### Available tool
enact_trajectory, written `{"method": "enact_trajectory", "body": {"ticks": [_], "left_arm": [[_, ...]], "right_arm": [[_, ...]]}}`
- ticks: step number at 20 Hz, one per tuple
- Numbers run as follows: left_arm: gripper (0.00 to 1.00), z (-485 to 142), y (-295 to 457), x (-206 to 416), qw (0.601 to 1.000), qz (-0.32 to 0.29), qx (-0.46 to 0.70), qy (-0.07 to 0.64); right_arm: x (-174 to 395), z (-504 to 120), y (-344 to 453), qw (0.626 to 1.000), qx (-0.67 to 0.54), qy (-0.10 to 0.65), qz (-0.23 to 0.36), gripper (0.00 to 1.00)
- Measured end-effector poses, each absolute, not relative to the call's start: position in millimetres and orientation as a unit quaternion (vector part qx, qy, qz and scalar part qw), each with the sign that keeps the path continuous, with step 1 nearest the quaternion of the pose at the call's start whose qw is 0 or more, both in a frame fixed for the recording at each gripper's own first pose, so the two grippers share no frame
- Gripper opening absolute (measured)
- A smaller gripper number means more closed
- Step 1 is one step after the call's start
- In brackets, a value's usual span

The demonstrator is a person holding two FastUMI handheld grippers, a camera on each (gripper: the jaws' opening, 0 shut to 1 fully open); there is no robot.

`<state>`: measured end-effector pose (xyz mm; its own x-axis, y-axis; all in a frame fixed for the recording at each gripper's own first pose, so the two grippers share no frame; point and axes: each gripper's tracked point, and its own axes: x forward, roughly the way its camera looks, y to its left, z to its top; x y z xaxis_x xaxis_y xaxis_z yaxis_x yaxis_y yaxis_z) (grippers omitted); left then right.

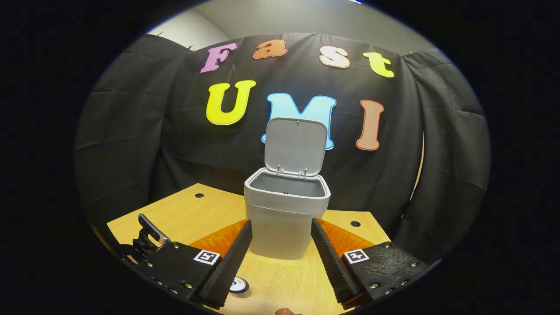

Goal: Press the lid of the desktop garbage bin to open it, pick up the crumpled paper on the desktop and throw it into the bin, then pick up the pop can on the desktop and drop it into the bin, and finally close the garbage bin lid.

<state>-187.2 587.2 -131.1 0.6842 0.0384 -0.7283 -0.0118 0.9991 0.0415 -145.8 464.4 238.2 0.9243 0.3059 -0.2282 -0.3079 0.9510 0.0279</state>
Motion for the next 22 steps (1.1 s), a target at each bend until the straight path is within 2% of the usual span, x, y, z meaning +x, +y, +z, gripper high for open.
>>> {"method": "enact_trajectory", "body": {"ticks": [2, 6, 7, 10, 11, 12, 14, 22], "left_arm": [[0.53, -132, 588, -188, 0.917, 0.017, 0.016, 0.398], [0.36, -132, 597, -190, 0.916, 0.045, 0.008, 0.399], [0.19, -129, 598, -187, 0.918, 0.046, 0.005, 0.395], [0.21, -129, 597, -187, 0.918, 0.046, 0.004, 0.395], [0.19, -127, 598, -188, 0.917, 0.050, 0.000, 0.395], [0.13, -124, 596, -188, 0.919, 0.045, -0.010, 0.392], [0.11, -115, 594, -188, 0.923, 0.043, -0.017, 0.382], [0.12, -85, 590, -178, 0.931, 0.048, -0.011, 0.361]], "right_arm": [[-144, 236, 465, 0.980, -0.003, 0.118, 0.159, 0.88], [-145, 235, 464, 0.980, -0.005, 0.117, 0.163, 0.88], [-144, 234, 462, 0.980, -0.006, 0.115, 0.162, 0.88], [-146, 232, 456, 0.981, 0.000, 0.114, 0.158, 0.88], [-146, 230, 454, 0.981, 0.003, 0.114, 0.156, 0.88], [-147, 229, 452, 0.981, 0.006, 0.115, 0.155, 0.88], [-146, 227, 445, 0.982, 0.012, 0.115, 0.148, 0.88], [-141, 229, 423, 0.986, 0.033, 0.103, 0.127, 0.88]]}}
